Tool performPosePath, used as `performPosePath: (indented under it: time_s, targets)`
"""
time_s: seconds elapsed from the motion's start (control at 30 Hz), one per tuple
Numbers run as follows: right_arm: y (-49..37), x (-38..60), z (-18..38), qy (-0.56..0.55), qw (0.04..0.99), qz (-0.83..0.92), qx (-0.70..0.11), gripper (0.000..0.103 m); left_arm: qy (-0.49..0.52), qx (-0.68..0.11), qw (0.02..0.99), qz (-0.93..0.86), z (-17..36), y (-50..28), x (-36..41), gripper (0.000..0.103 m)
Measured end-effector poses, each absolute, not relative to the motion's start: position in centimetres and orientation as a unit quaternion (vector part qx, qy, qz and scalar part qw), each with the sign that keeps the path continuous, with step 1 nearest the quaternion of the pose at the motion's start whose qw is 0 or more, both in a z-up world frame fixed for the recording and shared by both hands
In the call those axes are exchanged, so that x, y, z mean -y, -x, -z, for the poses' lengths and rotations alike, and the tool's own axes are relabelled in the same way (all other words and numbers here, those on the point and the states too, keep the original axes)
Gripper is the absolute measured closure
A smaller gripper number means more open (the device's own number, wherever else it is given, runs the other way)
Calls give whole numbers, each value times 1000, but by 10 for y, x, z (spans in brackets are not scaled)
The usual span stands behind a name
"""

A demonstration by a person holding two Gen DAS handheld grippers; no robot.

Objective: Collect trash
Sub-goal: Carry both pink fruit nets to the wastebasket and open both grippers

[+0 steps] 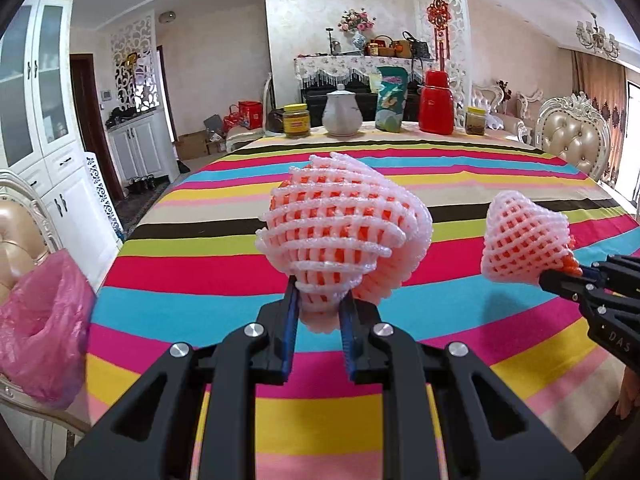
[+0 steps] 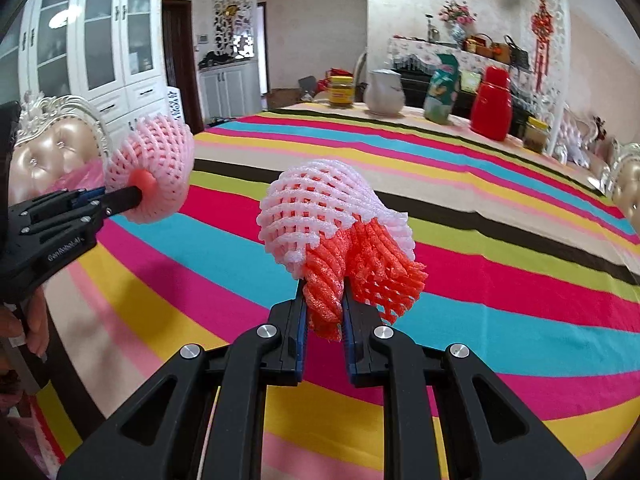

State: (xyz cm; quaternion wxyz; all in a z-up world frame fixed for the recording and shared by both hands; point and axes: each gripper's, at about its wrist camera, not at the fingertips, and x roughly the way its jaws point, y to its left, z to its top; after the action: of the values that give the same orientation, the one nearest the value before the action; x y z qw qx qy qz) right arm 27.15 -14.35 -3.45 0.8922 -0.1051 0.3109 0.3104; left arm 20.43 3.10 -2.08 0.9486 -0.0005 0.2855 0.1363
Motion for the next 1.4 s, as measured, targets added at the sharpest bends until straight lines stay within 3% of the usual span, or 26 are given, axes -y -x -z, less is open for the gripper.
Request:
performPosePath:
  time_s: [0.67, 1.4]
  targets:
    - [-231, 27, 12, 96, 860, -401, -300, 86, 30, -277, 940, -196, 17, -128, -130, 84]
    - [-174, -224, -7, 120, 769, -558, -290, 86, 89, -277, 887, -358, 5, -23, -369, 82]
